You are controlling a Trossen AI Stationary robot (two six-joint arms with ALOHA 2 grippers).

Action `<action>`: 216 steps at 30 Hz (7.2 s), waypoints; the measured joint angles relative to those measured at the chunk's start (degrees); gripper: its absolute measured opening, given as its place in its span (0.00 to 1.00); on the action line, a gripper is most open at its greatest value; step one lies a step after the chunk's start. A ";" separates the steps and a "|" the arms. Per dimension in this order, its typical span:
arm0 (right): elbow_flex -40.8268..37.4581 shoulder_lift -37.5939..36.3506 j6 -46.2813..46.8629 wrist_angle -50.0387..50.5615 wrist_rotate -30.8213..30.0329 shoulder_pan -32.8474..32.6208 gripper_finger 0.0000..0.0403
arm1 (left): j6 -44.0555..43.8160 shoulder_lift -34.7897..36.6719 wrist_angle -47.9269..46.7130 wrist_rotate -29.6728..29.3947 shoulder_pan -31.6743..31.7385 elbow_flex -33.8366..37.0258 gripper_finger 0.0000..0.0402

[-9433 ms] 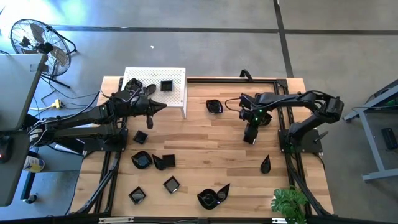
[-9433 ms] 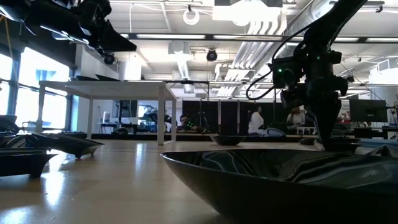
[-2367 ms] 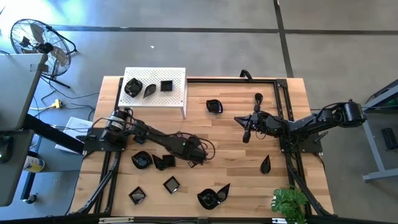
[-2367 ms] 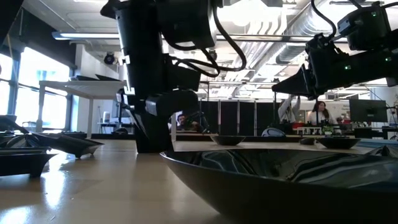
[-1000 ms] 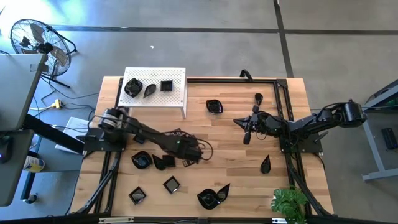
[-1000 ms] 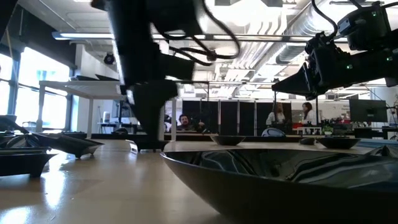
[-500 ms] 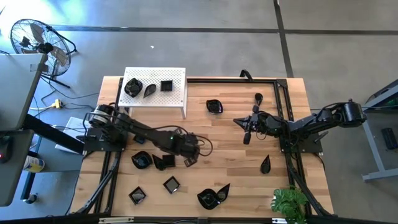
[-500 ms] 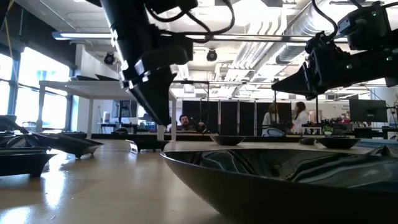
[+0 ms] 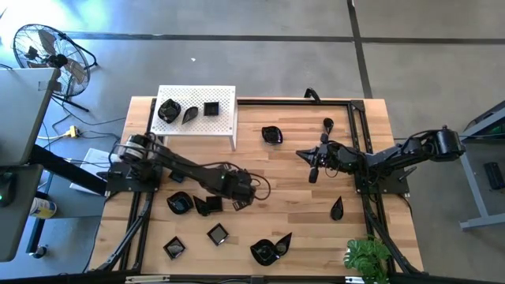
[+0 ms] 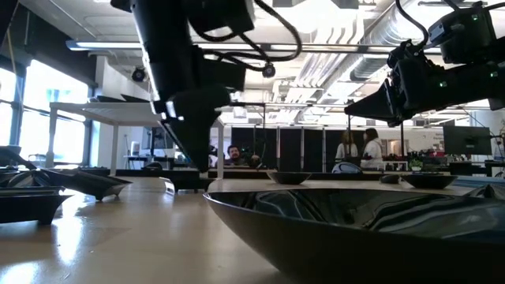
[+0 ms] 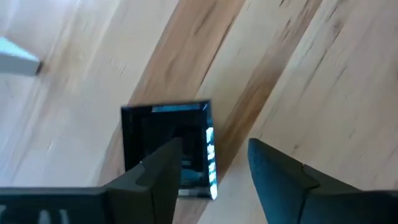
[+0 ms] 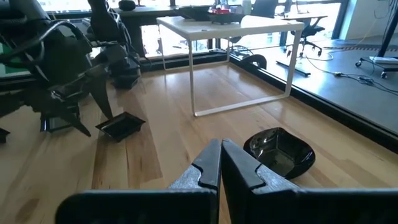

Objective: Pick & Place Mini shaped plates
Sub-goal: Stack the black square plate on the top of the black square plate on the shelf, then stack the black square plate on the top of the stacked black square plates on the shelf

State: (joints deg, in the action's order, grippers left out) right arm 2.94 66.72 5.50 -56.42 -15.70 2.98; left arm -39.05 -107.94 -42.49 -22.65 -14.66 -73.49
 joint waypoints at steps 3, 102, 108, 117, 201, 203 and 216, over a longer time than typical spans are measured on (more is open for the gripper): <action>0.00 0.00 0.00 0.10 0.03 0.00 0.00 | 0.00 -1.12 -0.97 0.19 0.00 0.00 0.40; 0.00 0.07 0.07 -0.63 2.79 -0.02 0.00 | 67.18 30.16 -9.47 5.51 41.44 1.99 0.00; 0.00 0.07 0.02 -0.61 2.79 -0.02 0.00 | 67.92 30.16 -9.19 6.00 42.06 1.99 0.01; 0.00 0.07 0.02 -0.59 2.79 -0.02 0.00 | 68.87 29.10 -8.65 5.07 42.07 1.99 0.02; 0.00 0.07 0.00 -0.46 2.84 -0.02 0.00 | 62.63 28.17 -12.91 11.84 47.28 -1.56 0.00; 0.00 0.07 0.00 -0.44 2.84 -0.02 0.00 | 61.06 28.17 -11.82 13.09 46.89 -1.56 0.00; 0.00 0.07 -0.01 -0.48 2.84 -0.01 0.00 | 49.67 35.74 2.30 14.29 31.84 9.38 0.00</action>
State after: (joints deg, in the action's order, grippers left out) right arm 2.94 66.78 5.49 -56.90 -12.86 2.98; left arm 10.61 -72.19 -40.19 -8.36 17.18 -64.11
